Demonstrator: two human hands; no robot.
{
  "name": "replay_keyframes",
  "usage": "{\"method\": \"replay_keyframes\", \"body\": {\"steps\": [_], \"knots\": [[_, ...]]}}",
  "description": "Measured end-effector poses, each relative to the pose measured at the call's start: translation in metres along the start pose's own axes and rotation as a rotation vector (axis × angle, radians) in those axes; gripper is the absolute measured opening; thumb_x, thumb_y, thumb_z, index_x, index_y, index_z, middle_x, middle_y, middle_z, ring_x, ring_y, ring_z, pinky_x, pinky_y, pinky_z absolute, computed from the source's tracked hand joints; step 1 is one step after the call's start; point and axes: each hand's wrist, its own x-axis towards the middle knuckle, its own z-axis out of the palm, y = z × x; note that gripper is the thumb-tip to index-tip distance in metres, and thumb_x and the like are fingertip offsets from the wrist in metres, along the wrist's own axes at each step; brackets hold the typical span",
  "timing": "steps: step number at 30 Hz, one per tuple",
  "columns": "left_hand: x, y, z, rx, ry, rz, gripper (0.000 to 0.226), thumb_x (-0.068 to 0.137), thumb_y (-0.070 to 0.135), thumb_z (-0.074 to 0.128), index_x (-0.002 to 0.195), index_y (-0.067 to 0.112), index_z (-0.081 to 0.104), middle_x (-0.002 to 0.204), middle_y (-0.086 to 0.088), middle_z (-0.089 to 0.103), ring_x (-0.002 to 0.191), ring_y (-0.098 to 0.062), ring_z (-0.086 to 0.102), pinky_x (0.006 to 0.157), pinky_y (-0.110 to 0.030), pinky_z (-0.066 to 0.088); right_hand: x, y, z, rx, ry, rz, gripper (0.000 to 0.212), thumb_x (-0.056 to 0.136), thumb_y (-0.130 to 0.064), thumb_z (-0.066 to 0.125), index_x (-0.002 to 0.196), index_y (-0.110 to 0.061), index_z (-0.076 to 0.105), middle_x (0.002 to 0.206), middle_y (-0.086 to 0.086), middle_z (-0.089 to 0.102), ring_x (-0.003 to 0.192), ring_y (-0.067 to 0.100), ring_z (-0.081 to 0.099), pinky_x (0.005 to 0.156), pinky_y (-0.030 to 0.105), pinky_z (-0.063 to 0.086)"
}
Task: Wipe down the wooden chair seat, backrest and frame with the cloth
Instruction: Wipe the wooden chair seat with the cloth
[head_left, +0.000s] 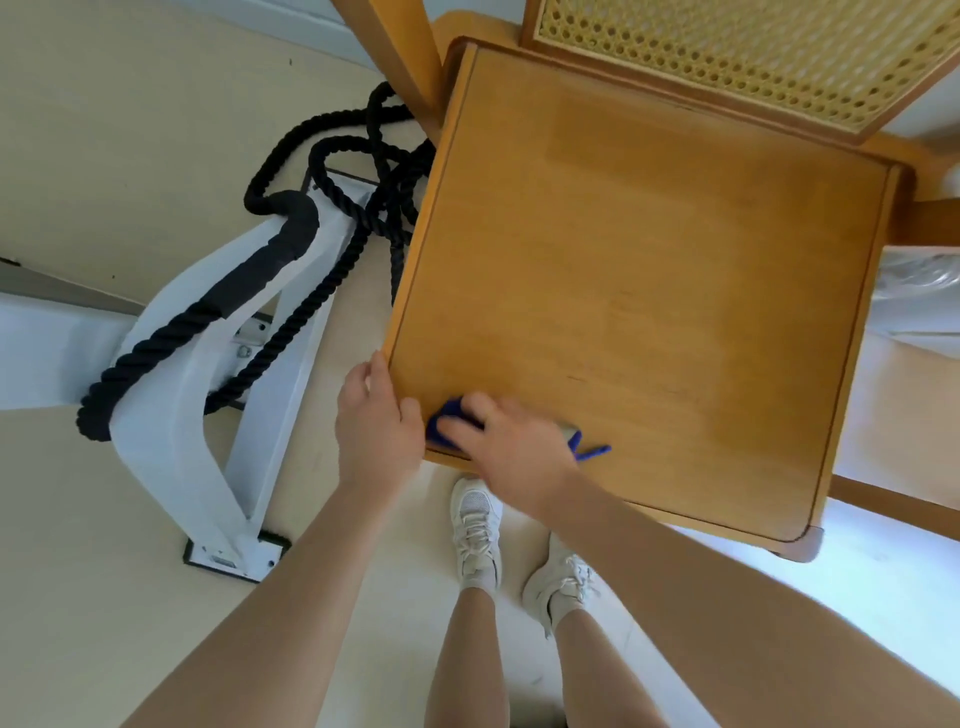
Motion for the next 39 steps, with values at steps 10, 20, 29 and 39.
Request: {"method": "replay_keyframes", "body": {"steps": [10,20,29,39], "knots": [[0.001,0.010,0.015,0.383,0.059,0.233,0.067,0.082,0.011,0.053,0.143,0.010,0.024,0.147,-0.013,0.023,0.134,-0.031,0.021,0.107,-0.044,0.019,0.013,0.061,-0.021,-0.089,0.115,0.218,0.051,0.086,-0.006,0.056,0.127,-0.034,0.044,0.122,0.007,0.045,0.088,0.030,0.050,0.052,0.030,0.039],[-0.023,0.015,0.035,0.463,-0.136,0.421,0.088,0.075,0.037,0.058,0.146,0.014,0.012,0.155,-0.006,-0.004,0.142,-0.022,-0.005,0.114,-0.041,-0.005,-0.029,0.058,-0.010,-0.062,-0.044,-0.005,0.049,0.081,-0.012,0.064,0.123,-0.032,0.050,0.111,0.008,0.048,0.071,0.024,0.048,0.045,0.027,0.037],[-0.017,0.021,0.046,0.609,-0.027,0.446,0.105,0.054,0.080,0.045,0.129,0.006,0.046,0.139,-0.021,0.039,0.127,-0.039,0.037,0.102,-0.052,0.030,-0.029,0.103,-0.026,0.003,0.249,0.527,0.037,0.091,-0.012,0.047,0.126,-0.024,0.048,0.121,0.013,0.042,0.085,0.034,0.053,0.054,0.033,0.039],[-0.025,0.031,0.062,0.659,-0.025,0.390,0.117,0.029,0.070,0.075,0.116,-0.003,0.053,0.129,-0.030,0.049,0.116,-0.045,0.050,0.091,-0.058,0.041,-0.044,0.113,-0.031,-0.075,0.051,0.124,0.040,0.088,-0.024,0.057,0.126,-0.034,0.049,0.117,0.011,0.049,0.082,0.030,0.055,0.054,0.028,0.036]]}}
